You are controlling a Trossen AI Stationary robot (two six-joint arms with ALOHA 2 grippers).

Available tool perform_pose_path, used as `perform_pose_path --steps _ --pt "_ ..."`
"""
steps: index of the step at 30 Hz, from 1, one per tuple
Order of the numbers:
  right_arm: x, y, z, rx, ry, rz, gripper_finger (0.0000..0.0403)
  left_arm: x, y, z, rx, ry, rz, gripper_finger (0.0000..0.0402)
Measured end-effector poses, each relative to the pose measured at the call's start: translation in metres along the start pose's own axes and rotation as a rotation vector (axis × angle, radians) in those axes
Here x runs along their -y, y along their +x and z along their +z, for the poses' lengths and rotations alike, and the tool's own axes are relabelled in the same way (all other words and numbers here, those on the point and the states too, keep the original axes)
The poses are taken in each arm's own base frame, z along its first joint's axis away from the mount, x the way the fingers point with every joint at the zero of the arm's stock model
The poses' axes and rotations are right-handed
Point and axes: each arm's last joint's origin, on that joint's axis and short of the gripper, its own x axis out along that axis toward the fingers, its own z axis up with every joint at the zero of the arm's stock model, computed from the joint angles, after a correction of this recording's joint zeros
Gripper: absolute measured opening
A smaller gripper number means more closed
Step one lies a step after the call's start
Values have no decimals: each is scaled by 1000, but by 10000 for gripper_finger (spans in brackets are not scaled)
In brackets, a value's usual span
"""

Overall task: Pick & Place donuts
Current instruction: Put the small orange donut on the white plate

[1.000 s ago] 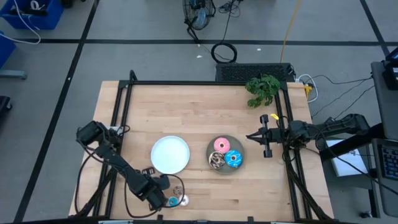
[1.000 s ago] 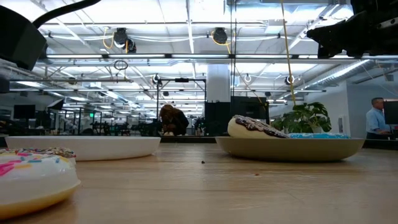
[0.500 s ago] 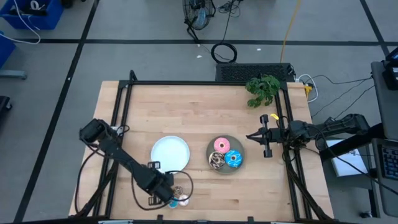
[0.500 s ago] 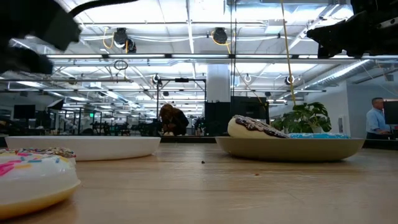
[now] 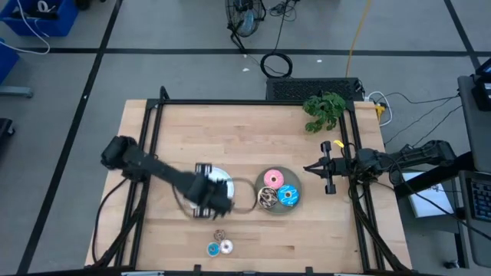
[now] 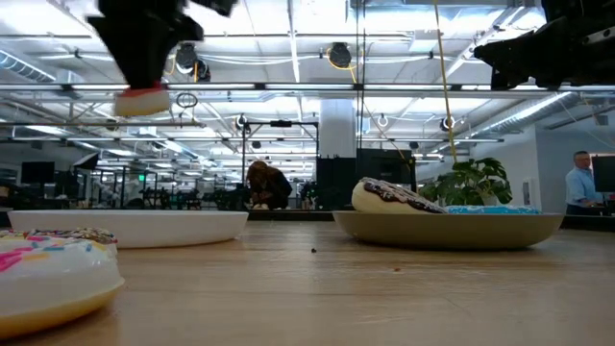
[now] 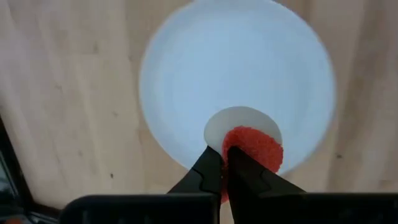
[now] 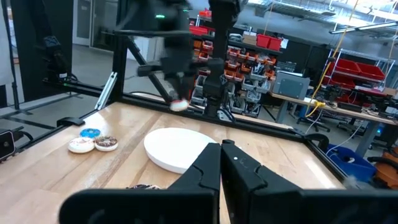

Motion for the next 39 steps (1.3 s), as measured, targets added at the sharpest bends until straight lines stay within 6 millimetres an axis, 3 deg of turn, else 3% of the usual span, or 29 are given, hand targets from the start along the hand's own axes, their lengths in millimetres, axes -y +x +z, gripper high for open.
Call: perform_pose_path --steps 5,9,20,39 --pt "0 0 -1 -10 -1 2 0 -44 19 10 39 -21 -57 8" --pt "0 0 -1 -8 -2 1 0 -63 44 11 20 -34 -145 13" --pt "0 0 -1 -12 -9 1 0 -69 85 6 19 -20 -210 7" --pt "0 0 -1 -11 -9 1 0 -73 87 13 83 -63 -245 9"
